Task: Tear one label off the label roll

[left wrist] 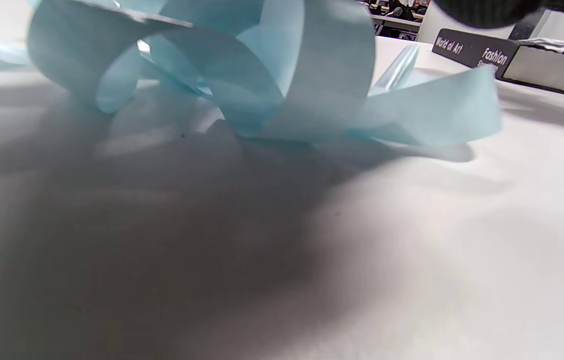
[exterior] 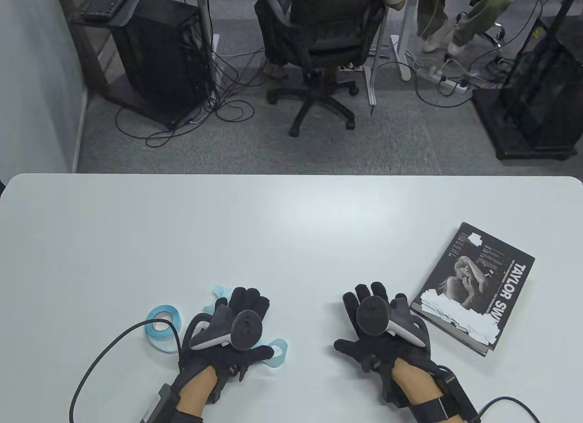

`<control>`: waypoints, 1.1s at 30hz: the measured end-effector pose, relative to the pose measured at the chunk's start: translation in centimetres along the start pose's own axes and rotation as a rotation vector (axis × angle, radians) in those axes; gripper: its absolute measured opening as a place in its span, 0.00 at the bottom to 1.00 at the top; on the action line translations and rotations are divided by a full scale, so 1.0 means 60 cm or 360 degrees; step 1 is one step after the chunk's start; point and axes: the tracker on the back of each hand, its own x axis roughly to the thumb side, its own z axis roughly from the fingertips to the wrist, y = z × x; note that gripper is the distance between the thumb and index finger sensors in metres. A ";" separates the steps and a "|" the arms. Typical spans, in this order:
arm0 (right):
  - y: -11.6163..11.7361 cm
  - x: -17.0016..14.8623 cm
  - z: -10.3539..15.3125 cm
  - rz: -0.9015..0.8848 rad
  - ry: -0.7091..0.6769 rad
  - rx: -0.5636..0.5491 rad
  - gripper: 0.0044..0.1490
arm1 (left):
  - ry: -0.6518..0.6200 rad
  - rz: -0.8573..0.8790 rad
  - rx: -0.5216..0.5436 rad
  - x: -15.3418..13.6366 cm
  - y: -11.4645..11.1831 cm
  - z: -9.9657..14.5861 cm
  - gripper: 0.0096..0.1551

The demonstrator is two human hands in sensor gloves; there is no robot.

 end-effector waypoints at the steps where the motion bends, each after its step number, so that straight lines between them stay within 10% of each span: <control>1: -0.002 -0.001 0.001 -0.0001 0.0001 -0.0005 0.60 | -0.0002 0.0001 0.0009 0.001 0.001 0.000 0.62; 33: -0.057 -0.264 0.043 -0.0638 0.0788 -0.0423 0.59 | -0.0063 0.0003 0.0044 0.015 -0.001 0.008 0.62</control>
